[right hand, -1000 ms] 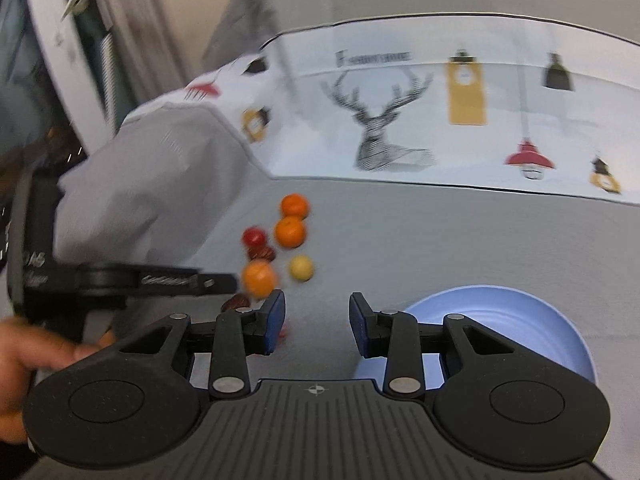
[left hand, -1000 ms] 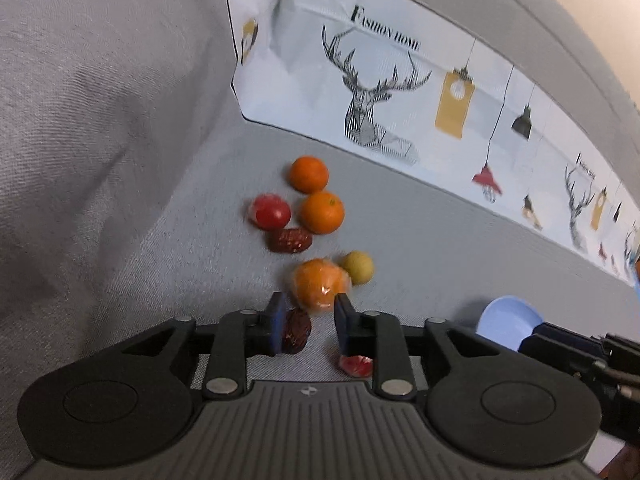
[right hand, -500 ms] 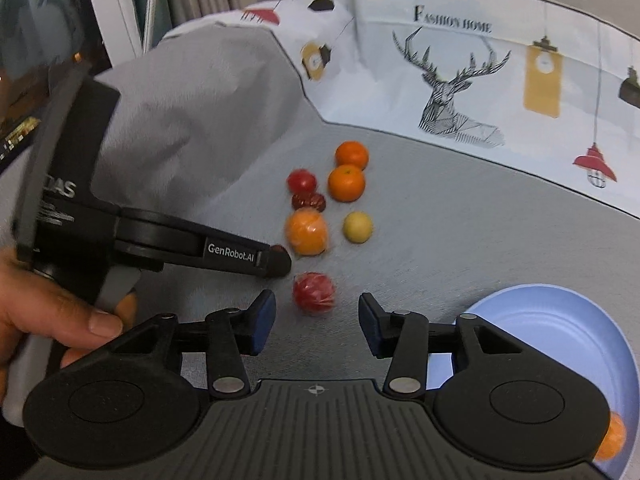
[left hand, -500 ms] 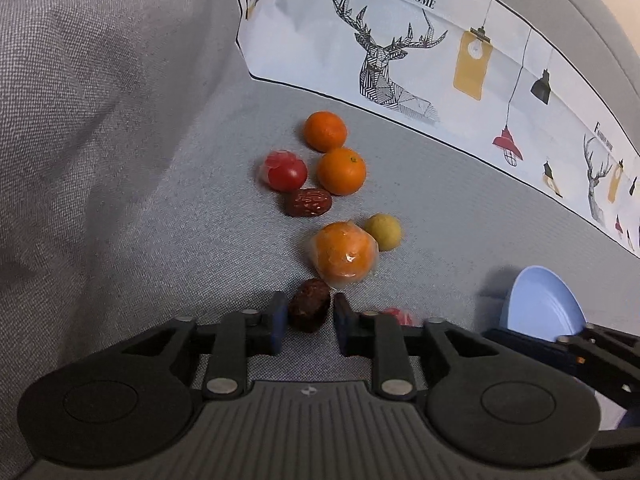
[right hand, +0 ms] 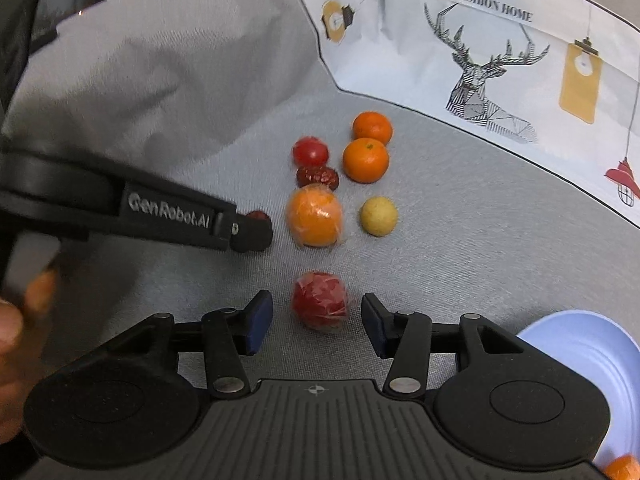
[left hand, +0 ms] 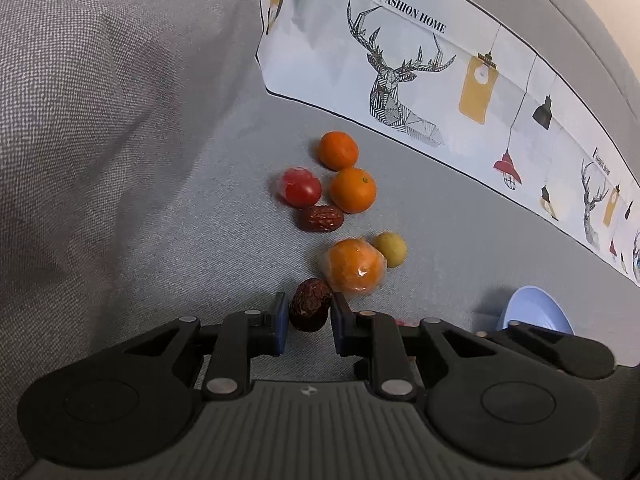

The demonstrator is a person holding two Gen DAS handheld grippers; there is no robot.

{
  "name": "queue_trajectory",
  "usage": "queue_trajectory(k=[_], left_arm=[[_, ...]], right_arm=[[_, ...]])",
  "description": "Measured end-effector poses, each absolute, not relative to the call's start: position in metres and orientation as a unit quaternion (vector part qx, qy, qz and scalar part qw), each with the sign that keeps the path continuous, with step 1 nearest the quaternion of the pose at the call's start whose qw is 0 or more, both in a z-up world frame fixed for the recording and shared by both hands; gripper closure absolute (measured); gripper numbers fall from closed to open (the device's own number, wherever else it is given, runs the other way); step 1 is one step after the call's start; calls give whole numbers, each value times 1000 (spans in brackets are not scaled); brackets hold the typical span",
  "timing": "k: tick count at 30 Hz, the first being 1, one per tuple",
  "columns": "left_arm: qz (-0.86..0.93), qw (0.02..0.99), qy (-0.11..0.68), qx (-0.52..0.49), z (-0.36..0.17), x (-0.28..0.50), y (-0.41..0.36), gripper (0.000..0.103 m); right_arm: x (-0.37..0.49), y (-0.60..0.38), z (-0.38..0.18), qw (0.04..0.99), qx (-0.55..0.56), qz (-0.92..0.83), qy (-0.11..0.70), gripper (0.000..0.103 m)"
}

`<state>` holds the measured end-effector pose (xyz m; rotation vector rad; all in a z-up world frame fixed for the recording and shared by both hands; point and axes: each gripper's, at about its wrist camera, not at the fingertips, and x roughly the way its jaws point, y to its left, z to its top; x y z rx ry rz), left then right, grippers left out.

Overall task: Organize fruits
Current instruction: 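Grasp the red date with the left tool while the right tool grasps the wrapped apple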

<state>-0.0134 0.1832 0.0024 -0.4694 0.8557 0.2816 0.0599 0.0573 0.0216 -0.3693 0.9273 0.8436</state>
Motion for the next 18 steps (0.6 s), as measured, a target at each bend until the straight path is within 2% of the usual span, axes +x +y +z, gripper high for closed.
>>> queue_trajectory(k=[2, 3, 4, 5, 10, 18], left_arm=[[134, 875, 408, -222, 3, -14, 182, 79], [134, 876, 407, -220, 4, -14, 181, 79], [134, 878, 404, -218, 6, -15, 180, 79], [134, 880, 401, -215, 8, -16, 179, 79], [128, 899, 367, -199, 24, -26, 172, 79], [99, 920, 325, -193, 54, -56, 152, 79]], right_arm=[[60, 59, 18, 794, -183, 391, 428, 53], [60, 59, 18, 794, -184, 392, 427, 58], [60, 59, 18, 795, -183, 392, 426, 69], [60, 57, 18, 795, -181, 394, 424, 71], [59, 45, 28, 805, -164, 391, 414, 71], [54, -21, 91, 851, -70, 355, 381, 71]])
